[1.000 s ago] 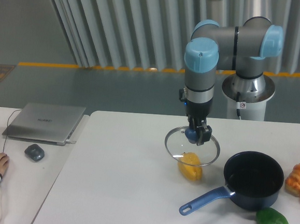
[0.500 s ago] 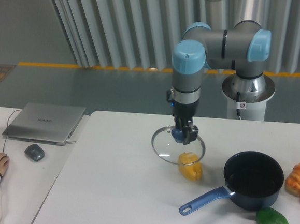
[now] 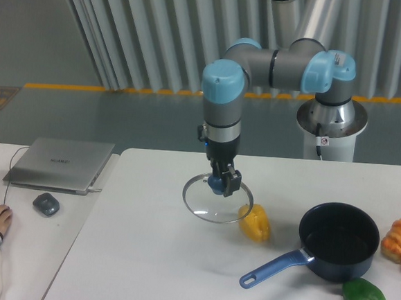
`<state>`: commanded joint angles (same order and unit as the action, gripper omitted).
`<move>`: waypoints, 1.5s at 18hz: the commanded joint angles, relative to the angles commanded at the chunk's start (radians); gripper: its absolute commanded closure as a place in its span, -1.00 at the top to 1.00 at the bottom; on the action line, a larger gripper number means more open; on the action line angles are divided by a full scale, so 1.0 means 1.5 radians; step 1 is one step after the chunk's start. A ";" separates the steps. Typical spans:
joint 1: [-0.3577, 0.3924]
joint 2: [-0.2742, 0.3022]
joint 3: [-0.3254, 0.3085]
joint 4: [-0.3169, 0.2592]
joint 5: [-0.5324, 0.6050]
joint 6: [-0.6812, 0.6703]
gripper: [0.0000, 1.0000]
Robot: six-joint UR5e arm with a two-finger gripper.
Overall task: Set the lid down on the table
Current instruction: 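Carry the held glass lid sideways away from the yellow pepper, then lower the glass lid flat onto the table surface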
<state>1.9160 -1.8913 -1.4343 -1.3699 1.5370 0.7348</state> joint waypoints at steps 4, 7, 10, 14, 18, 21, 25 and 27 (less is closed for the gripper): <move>-0.015 -0.012 -0.001 0.002 0.004 -0.020 -0.20; -0.031 -0.013 -0.004 0.002 0.003 -0.029 -0.20; -0.041 -0.020 -0.003 0.002 0.003 -0.041 -0.20; -0.058 -0.032 -0.004 0.016 0.011 -0.062 -0.20; -0.072 -0.042 -0.007 0.016 0.018 -0.070 -0.20; -0.074 -0.050 -0.007 0.017 0.019 -0.070 -0.20; -0.078 -0.055 -0.012 0.016 0.031 -0.069 -0.20; -0.078 -0.055 -0.021 0.016 0.031 -0.070 -0.20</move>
<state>1.7994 -1.9742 -1.4664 -1.3453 1.5831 0.6305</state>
